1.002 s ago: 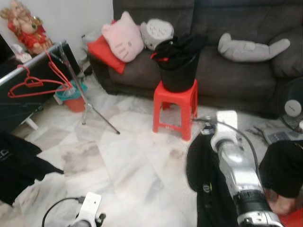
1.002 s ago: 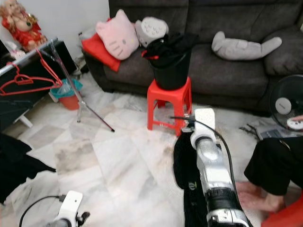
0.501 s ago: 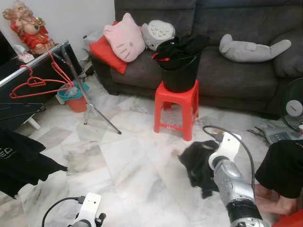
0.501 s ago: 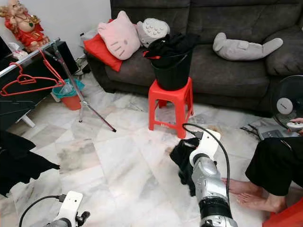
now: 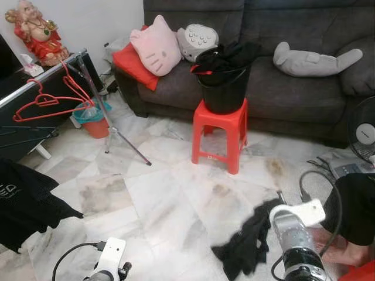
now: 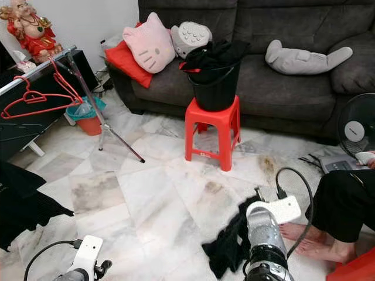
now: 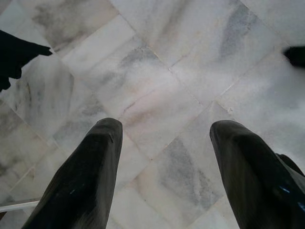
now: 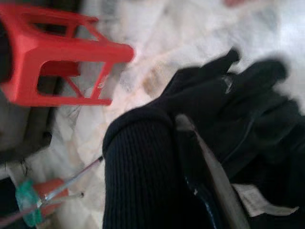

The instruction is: Hang hanger

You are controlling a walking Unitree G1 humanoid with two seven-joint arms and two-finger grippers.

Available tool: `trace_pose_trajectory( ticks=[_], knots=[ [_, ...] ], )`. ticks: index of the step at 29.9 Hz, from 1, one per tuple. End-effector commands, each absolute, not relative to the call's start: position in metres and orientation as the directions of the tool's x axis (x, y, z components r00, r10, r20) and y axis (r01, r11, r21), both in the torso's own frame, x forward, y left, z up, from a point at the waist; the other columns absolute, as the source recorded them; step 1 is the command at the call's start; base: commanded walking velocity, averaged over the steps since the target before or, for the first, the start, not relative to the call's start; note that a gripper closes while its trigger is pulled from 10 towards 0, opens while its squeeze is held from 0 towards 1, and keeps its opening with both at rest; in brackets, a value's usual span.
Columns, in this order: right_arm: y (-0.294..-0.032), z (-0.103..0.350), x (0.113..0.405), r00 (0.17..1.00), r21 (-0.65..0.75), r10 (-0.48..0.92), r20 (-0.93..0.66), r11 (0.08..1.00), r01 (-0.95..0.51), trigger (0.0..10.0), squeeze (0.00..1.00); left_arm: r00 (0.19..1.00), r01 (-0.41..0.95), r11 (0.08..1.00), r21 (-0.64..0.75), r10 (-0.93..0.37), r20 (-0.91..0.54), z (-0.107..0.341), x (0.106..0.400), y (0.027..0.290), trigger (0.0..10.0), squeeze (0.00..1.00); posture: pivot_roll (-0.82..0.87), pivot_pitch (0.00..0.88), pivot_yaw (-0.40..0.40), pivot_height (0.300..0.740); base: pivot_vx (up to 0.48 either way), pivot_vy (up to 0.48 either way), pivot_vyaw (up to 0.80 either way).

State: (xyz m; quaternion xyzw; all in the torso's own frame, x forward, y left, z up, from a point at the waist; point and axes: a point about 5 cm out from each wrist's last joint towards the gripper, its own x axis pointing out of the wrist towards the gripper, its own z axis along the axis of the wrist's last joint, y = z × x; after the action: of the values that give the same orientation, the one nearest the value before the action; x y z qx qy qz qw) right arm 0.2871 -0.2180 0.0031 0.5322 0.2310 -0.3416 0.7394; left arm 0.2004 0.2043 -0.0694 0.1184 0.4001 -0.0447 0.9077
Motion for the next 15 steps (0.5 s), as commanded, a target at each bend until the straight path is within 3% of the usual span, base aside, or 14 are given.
trace_pose_trajectory(
  ticks=[1,5,10,12,14,15],
  knots=[
    [-0.213,0.001,0.288,0.643,0.637,-0.240,-0.727,0.111,0.763,10.0,0.00,0.669,0.181,0.968,0.173,0.008,-0.743,-0.070,0.200,0.205,10.0,0.00,-0.15,0.000,0.120,0.740,0.000,0.000,0.00],
    [-0.213,-0.010,0.279,0.595,0.609,-0.240,-0.767,0.019,0.793,10.0,0.00,0.669,0.178,0.969,0.172,0.009,-0.743,-0.070,0.200,0.206,10.0,0.00,-0.14,0.000,0.125,0.740,0.000,0.000,0.00],
    [-0.213,-0.017,0.272,0.566,0.582,-0.240,-0.789,0.007,0.813,10.0,0.00,0.662,0.182,0.968,0.172,0.009,-0.749,-0.070,0.198,0.208,10.0,0.00,-0.15,0.000,0.130,0.740,0.000,0.000,0.00],
    [-0.205,-0.014,0.279,0.627,0.612,-0.187,-0.757,0.136,0.779,10.0,0.00,0.660,0.187,0.967,0.171,0.006,-0.751,-0.070,0.198,0.208,10.0,0.00,-0.15,0.000,0.135,0.740,0.000,0.000,0.00],
    [-0.179,0.003,0.300,0.806,0.618,0.016,-0.591,0.652,0.440,10.0,0.00,0.659,0.186,0.967,0.171,0.006,-0.752,-0.070,0.198,0.208,10.0,0.00,-0.14,0.000,0.140,0.740,0.000,0.000,0.00],
    [-0.176,0.001,0.298,0.802,0.555,0.039,-0.597,0.742,0.377,10.0,0.00,0.659,0.187,0.967,0.172,0.006,-0.752,-0.070,0.198,0.208,10.0,0.00,-0.15,0.000,0.140,0.740,0.000,0.000,0.00]
  ],
)
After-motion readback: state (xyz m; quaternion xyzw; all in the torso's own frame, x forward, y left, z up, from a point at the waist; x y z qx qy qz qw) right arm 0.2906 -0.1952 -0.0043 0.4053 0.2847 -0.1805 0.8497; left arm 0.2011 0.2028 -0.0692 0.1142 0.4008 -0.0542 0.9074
